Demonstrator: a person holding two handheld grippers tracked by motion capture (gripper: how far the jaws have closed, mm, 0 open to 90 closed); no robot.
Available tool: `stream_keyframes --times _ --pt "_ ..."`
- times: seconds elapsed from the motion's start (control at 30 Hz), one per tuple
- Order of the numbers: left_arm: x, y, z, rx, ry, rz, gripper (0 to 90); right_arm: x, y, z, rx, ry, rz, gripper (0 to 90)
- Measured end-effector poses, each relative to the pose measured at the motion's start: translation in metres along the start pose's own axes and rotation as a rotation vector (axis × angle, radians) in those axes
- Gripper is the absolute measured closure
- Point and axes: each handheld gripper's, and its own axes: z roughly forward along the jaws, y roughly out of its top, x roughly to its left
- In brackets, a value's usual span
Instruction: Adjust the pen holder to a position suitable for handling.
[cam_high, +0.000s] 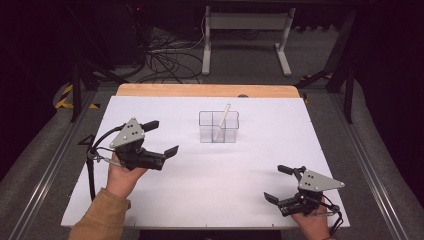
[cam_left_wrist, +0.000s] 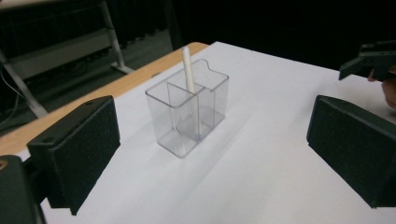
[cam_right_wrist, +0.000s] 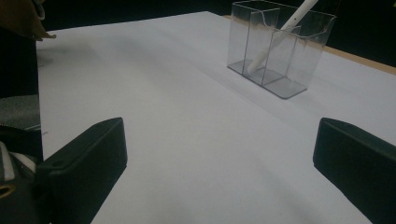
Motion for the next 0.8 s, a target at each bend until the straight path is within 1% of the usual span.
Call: stream_keyframes --times 0.03,0.2,0.3,0.37,0.43,0.5,0.53,0.7,0.8 --pt "0.000 -0.003 -0.001 0.006 -0.003 -0.002 2.6 0.000 0.000 0.000 -0.002 0.001 0.001 3.1" --pt "0.000 -0.022 -0.008 0.044 -0.021 -0.037 2.8 0.000 0.000 0.000 0.000 0.002 -0.007 3.0" --pt "0.002 -0.033 -0.013 0.051 -0.030 -0.078 3.0 0.001 0.001 0.000 0.004 0.004 -0.008 3.0" --pt "0.003 -0.041 -0.016 0.047 -0.036 -0.103 3.1 0.000 0.000 0.001 0.006 0.004 -0.005 2.9" --pt "0.003 -0.047 -0.019 0.059 -0.016 -0.092 3.2 0.000 0.000 0.001 0.005 0.004 0.000 2.8" --pt "0.001 -0.054 -0.021 0.075 0.009 -0.063 3.2 0.000 0.000 0.001 0.006 0.004 0.006 2.8" --pt "0.000 -0.057 -0.022 0.079 0.013 -0.050 3.3 0.000 0.000 0.001 0.005 0.004 0.008 2.8" --pt "-0.004 -0.074 -0.025 0.076 0.003 -0.040 3.3 0.000 -0.001 0.002 0.007 0.005 0.009 2.8" --pt "-0.006 -0.084 -0.025 0.075 -0.005 -0.048 3.3 0.000 -0.001 0.002 0.008 0.004 0.006 2.8"
